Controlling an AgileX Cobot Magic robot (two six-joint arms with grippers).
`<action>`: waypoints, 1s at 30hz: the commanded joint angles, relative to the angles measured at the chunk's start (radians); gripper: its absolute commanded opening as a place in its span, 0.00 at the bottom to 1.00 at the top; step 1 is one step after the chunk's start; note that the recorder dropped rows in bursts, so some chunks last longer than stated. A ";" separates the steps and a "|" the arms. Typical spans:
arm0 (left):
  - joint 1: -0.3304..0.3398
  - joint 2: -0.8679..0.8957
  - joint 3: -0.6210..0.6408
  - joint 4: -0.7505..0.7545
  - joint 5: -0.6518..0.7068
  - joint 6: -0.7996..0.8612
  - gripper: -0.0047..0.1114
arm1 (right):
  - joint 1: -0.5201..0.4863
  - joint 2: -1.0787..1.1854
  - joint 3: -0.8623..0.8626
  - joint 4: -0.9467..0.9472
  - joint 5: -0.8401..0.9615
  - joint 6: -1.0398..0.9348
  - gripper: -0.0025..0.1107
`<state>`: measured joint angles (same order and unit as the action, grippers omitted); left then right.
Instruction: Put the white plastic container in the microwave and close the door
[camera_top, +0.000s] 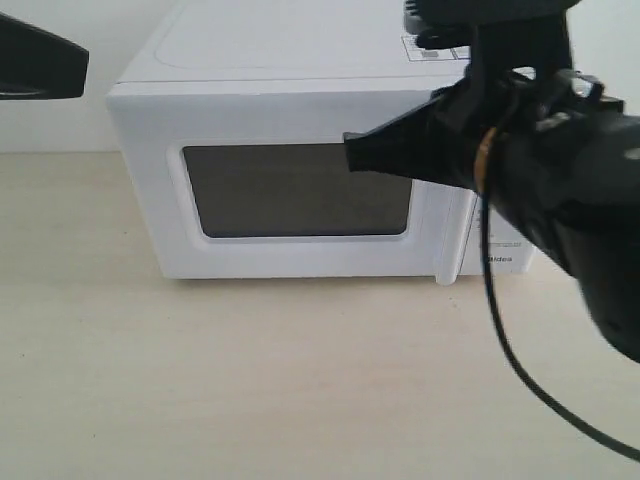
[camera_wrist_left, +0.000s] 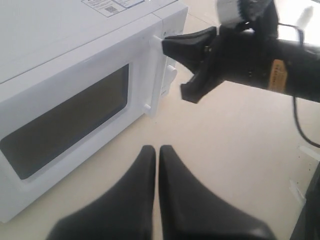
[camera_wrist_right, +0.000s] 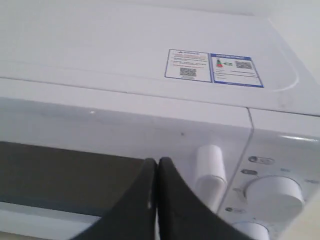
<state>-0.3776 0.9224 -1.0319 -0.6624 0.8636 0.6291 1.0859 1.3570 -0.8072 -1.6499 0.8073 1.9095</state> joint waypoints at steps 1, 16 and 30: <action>-0.005 -0.007 -0.004 -0.010 -0.003 -0.008 0.08 | 0.041 -0.147 0.075 0.085 0.105 -0.093 0.02; -0.005 -0.007 -0.004 -0.010 -0.005 -0.008 0.08 | 0.041 -0.338 0.098 0.462 0.414 -0.276 0.02; -0.005 -0.007 -0.004 -0.010 -0.008 -0.008 0.08 | 0.040 -0.335 0.098 0.476 0.414 -0.369 0.02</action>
<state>-0.3776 0.9224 -1.0319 -0.6624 0.8605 0.6291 1.1262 1.0293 -0.7134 -1.1691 1.2070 1.5488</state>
